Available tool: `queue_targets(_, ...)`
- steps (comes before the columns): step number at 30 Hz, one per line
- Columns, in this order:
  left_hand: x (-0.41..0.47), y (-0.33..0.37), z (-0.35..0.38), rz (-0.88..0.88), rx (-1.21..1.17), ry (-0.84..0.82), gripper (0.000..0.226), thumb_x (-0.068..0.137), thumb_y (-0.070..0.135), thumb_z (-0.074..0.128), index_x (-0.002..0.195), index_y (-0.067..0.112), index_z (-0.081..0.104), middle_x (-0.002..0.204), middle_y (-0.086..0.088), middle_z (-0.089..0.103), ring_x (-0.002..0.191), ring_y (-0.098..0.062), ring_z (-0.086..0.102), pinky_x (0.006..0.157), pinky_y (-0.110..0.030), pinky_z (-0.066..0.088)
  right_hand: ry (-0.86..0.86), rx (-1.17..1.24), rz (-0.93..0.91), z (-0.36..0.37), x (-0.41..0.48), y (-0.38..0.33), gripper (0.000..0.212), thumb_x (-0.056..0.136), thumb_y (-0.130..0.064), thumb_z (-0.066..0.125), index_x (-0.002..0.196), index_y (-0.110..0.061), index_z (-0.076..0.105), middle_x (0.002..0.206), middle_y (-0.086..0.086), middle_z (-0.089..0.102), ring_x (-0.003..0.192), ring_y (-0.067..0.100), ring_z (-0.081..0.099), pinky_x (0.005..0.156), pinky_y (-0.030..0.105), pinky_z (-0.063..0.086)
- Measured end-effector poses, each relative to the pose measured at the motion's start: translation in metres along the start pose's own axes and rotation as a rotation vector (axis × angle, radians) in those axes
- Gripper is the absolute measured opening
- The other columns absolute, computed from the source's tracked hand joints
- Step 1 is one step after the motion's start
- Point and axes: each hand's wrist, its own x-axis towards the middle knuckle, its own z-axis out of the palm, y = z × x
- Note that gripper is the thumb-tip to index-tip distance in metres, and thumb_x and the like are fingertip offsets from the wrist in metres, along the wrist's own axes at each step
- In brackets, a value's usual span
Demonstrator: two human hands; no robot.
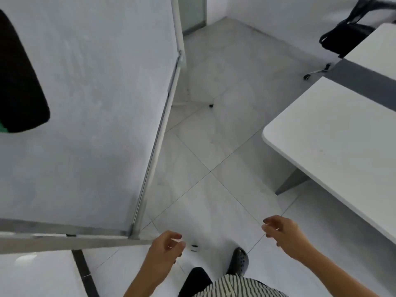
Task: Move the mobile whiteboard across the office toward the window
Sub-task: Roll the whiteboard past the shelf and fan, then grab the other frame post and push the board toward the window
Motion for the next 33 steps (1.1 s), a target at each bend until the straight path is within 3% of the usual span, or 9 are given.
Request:
queue_targets(5, 0.028, 0.056, -0.01, -0.005, -0.047, 0.091, 0.02, 0.078, 0.026, 0.073, 0.093, 0.014, 0.068, 0.076, -0.009, 0.073, 0.066, -0.017, 0.068, 0.062, -0.03, 0.052, 0.051, 0.188, 0.006, -0.049, 0.037, -0.029, 0.009, 0.088, -0.02, 0.064, 0.096, -0.02, 0.067, 0.087, 0.0, 0.075, 0.08, 0.015, 0.073, 0.071, 0.044, 0.058)
queue_targets(8, 0.059, 0.086, -0.025, 0.008, -0.107, 0.175, 0.007, 0.086, 0.0, 0.068, 0.091, 0.004, 0.067, 0.078, -0.022, 0.071, 0.066, -0.026, 0.063, 0.059, -0.032, 0.047, 0.085, 0.282, -0.019, -0.073, 0.07, -0.064, 0.009, 0.088, -0.019, 0.064, 0.096, -0.022, 0.068, 0.088, -0.003, 0.076, 0.079, 0.011, 0.073, 0.068, 0.039, 0.057)
queue_targets(13, 0.136, 0.159, -0.04, 0.025, -0.196, 0.188, 0.007, 0.086, -0.005, 0.065, 0.087, 0.002, 0.066, 0.093, -0.039, 0.068, 0.069, -0.033, 0.062, 0.059, -0.033, 0.045, 0.135, 0.334, -0.091, -0.116, 0.152, -0.136, 0.009, 0.086, -0.018, 0.066, 0.092, -0.024, 0.069, 0.081, -0.001, 0.077, 0.072, 0.007, 0.072, 0.059, 0.032, 0.057)
queue_targets(16, 0.192, 0.214, -0.051, 0.051, -0.176, 0.153, 0.006, 0.087, -0.001, 0.066, 0.09, 0.004, 0.067, 0.095, -0.034, 0.07, 0.071, -0.03, 0.064, 0.062, -0.033, 0.046, 0.171, 0.364, -0.107, -0.146, 0.202, -0.178, 0.007, 0.088, -0.018, 0.065, 0.092, -0.022, 0.069, 0.081, 0.0, 0.076, 0.06, -0.002, 0.068, 0.049, 0.021, 0.049)
queue_targets(19, 0.245, 0.285, -0.079, 0.116, -0.16, 0.126, 0.005, 0.086, 0.005, 0.07, 0.091, 0.007, 0.068, 0.086, -0.027, 0.072, 0.073, -0.028, 0.065, 0.065, -0.034, 0.047, 0.224, 0.423, -0.118, -0.177, 0.251, -0.228, 0.009, 0.086, -0.015, 0.067, 0.094, -0.017, 0.07, 0.08, 0.001, 0.078, 0.072, 0.011, 0.074, 0.058, 0.032, 0.052)
queue_targets(23, 0.319, 0.376, -0.114, 0.215, -0.127, 0.147, 0.009, 0.087, 0.009, 0.07, 0.096, 0.01, 0.068, 0.083, -0.013, 0.073, 0.077, -0.026, 0.068, 0.066, -0.03, 0.05, 0.265, 0.473, -0.129, -0.216, 0.307, -0.281, 0.009, 0.086, -0.013, 0.067, 0.093, -0.018, 0.07, 0.081, -0.001, 0.078, 0.075, 0.014, 0.075, 0.059, 0.033, 0.052)
queue_targets(26, 0.366, 0.437, -0.122, 0.257, -0.122, 0.11, 0.009, 0.087, 0.013, 0.07, 0.095, 0.014, 0.068, 0.086, -0.013, 0.074, 0.081, -0.027, 0.071, 0.067, -0.03, 0.051, 0.311, 0.517, -0.098, -0.24, 0.344, -0.296, 0.01, 0.086, -0.012, 0.068, 0.092, -0.018, 0.07, 0.081, -0.002, 0.079, 0.075, 0.014, 0.075, 0.057, 0.033, 0.053)
queue_targets(29, 0.414, 0.488, -0.117, 0.253, -0.119, 0.082, 0.022, 0.074, 0.028, 0.071, 0.092, 0.015, 0.068, 0.08, -0.009, 0.075, 0.077, -0.025, 0.071, 0.066, -0.03, 0.051, 0.329, 0.56, -0.041, -0.263, 0.389, -0.302, 0.01, 0.085, -0.007, 0.067, 0.092, -0.014, 0.07, 0.078, -0.002, 0.079, 0.07, 0.01, 0.075, 0.055, 0.032, 0.053)
queue_targets(33, 0.485, 0.55, -0.103, 0.22, -0.094, 0.056, 0.02, 0.078, 0.02, 0.073, 0.093, 0.008, 0.068, 0.083, -0.018, 0.074, 0.073, -0.026, 0.068, 0.065, -0.032, 0.051, 0.357, 0.585, 0.004, -0.308, 0.464, -0.323, 0.01, 0.085, -0.005, 0.068, 0.09, -0.013, 0.071, 0.076, -0.001, 0.079, 0.066, 0.007, 0.074, 0.053, 0.031, 0.052)
